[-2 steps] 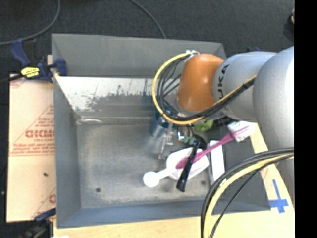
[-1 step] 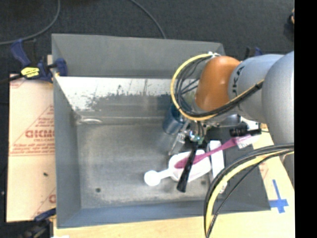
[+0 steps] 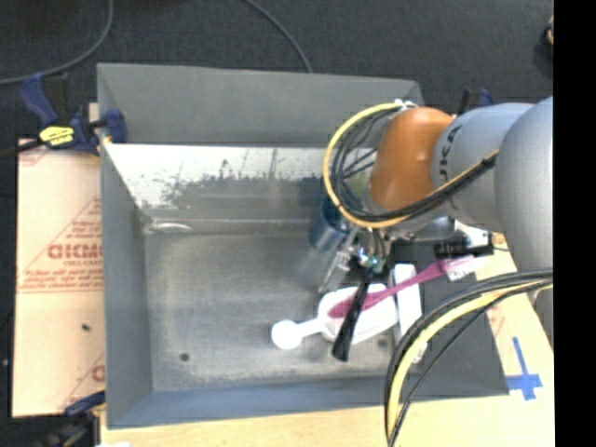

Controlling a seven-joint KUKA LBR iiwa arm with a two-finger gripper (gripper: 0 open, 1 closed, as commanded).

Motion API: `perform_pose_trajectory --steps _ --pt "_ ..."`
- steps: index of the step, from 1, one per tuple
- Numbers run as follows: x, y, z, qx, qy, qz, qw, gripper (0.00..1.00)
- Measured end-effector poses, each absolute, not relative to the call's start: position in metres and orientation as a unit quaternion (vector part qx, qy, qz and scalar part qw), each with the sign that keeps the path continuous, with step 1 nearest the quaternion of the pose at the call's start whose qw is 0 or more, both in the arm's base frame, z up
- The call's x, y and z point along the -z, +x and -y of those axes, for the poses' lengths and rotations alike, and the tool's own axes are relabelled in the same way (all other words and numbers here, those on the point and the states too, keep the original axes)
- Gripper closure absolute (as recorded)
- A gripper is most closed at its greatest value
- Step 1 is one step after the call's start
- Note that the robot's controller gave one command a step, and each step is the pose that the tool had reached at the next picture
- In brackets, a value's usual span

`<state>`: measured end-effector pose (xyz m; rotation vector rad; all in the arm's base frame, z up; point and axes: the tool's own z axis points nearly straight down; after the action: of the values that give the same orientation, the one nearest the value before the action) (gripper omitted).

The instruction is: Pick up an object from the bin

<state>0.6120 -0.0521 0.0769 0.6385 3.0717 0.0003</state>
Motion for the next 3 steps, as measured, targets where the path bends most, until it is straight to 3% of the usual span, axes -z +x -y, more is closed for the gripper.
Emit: perform_pose_trajectory --steps 1,2,3 --pt "-0.073 0.62 -0.04 -0.001 0.131 -0.991 0.004 0.0" --pt "-0.072 0.624 -0.062 -0.001 0.125 -0.992 0.004 0.0" --pt "-0.108 0.615 -0.021 0.0 0.135 -0.991 0.007 0.0"
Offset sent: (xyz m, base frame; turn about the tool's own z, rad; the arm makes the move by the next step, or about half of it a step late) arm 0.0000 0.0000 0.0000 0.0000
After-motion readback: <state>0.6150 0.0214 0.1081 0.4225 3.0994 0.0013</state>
